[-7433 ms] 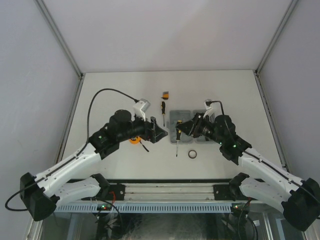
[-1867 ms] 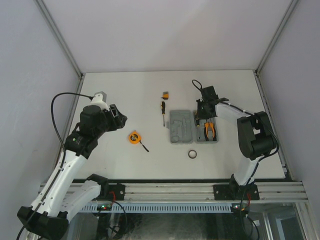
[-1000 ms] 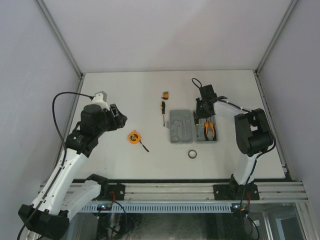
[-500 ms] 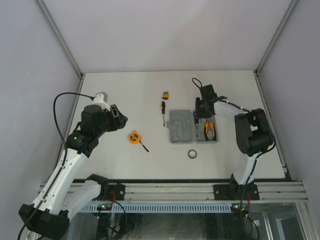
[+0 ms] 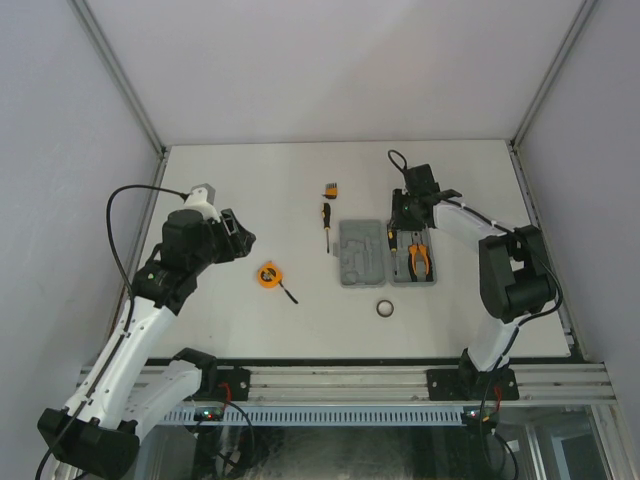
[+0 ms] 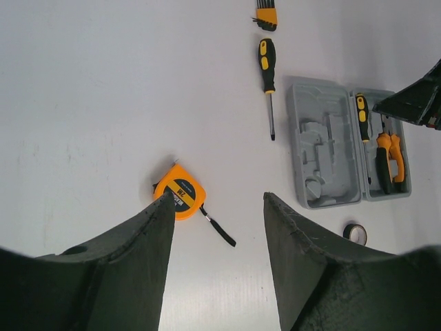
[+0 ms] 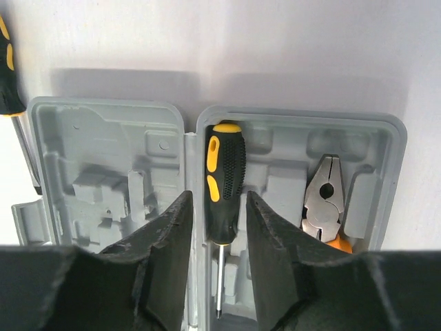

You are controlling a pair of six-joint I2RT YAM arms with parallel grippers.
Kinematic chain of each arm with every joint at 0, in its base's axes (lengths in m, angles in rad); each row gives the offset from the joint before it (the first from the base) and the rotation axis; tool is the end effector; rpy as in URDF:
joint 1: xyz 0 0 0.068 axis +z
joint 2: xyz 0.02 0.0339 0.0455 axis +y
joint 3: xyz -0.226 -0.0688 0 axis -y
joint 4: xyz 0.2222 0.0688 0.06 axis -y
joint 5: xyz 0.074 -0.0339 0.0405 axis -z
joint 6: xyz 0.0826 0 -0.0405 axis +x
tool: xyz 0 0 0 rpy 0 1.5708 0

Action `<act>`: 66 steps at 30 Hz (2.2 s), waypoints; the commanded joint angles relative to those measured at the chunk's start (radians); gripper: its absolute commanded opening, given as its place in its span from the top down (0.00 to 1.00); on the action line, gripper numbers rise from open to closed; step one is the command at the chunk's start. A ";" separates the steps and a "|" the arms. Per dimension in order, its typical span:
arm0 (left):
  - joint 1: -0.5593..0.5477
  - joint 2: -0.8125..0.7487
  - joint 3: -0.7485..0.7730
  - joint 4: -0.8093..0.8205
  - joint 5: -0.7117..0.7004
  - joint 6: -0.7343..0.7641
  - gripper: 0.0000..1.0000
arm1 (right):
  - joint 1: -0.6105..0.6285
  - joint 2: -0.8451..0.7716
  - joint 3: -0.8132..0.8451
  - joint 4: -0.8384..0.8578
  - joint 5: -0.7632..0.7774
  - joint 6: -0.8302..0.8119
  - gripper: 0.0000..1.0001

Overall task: Sort the tools into containers
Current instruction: Place the screwdriver in the storage box.

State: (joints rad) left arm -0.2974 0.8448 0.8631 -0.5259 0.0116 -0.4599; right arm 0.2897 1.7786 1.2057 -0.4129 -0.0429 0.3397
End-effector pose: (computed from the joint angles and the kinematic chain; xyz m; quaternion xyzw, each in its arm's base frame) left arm 0.2176 -0.0677 0.2704 -0.0670 0.8594 -0.1920 0.4691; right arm 0.3558 0.1097 0.1341 0.0177 0.9572 0.1088 0.2678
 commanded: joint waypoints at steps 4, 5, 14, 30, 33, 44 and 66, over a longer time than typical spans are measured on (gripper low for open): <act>0.012 -0.007 -0.019 0.040 0.017 -0.001 0.41 | 0.000 -0.034 0.022 -0.007 -0.002 -0.017 0.75; 0.013 -0.006 -0.018 0.040 0.016 0.000 0.41 | 0.000 -0.031 0.022 -0.011 -0.001 -0.016 0.77; 0.014 -0.002 -0.018 0.041 0.022 -0.002 0.41 | 0.002 -0.002 0.034 -0.004 -0.013 -0.019 0.82; 0.017 -0.002 -0.019 0.040 0.024 -0.002 0.41 | 0.065 -0.001 0.066 -0.098 0.078 -0.034 0.83; 0.017 -0.002 -0.018 0.042 0.024 -0.002 0.41 | 0.080 -0.018 0.064 -0.117 0.102 -0.034 0.83; 0.019 -0.005 -0.018 0.042 0.025 -0.004 0.41 | 0.103 -0.032 0.039 -0.142 0.102 -0.023 0.85; 0.021 -0.004 -0.018 0.042 0.026 -0.003 0.41 | 0.127 -0.037 0.003 -0.164 0.144 -0.010 0.90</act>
State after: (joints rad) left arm -0.2852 0.8448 0.8631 -0.5255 0.0231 -0.4599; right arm 0.4084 1.7905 1.2320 -0.5823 0.0708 0.3279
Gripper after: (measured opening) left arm 0.591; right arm 0.101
